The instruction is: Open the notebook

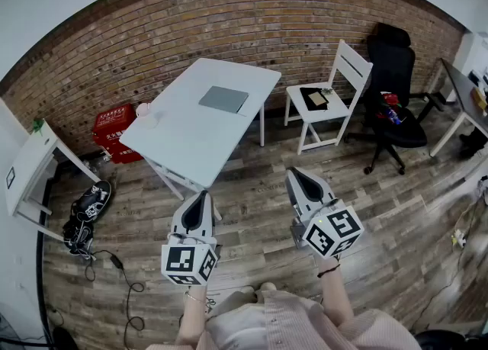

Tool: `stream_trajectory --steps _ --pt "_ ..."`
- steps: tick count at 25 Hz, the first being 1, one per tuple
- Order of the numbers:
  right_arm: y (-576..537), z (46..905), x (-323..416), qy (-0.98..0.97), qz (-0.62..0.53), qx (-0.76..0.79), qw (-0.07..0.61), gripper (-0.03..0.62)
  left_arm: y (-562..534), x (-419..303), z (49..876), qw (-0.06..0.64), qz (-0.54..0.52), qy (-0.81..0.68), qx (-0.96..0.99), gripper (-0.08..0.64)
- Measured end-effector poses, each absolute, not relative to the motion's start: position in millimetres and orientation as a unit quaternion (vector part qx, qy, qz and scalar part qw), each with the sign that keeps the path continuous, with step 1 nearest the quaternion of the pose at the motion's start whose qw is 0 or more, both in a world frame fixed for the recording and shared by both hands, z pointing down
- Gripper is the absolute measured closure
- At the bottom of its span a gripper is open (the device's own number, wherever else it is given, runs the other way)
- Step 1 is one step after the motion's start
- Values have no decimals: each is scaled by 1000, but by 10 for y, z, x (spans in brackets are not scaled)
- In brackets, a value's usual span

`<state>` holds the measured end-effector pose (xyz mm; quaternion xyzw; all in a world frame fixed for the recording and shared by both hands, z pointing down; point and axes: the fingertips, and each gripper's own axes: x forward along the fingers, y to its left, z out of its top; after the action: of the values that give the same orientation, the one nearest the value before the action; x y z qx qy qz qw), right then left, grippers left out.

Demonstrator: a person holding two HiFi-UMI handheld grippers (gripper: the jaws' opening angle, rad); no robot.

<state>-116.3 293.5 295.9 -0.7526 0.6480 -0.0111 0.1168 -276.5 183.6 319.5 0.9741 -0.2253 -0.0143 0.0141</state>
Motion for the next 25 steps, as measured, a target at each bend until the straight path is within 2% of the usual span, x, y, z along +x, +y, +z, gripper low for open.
stream_trajectory --steps 15,20,25 --pt "2934 3077 -849 643 -17 -758 109 589 1867 -2570 3310 33 -14 -240 970 568" --pt "2879 3099 -759 644 -25 -756 113 497 1865 -2525 3386 40 -6 -241 970 568" --pt "2750 3168 -688 644 -32 -757 106 451 1758 -2470 3463 51 0 -245 968 568"
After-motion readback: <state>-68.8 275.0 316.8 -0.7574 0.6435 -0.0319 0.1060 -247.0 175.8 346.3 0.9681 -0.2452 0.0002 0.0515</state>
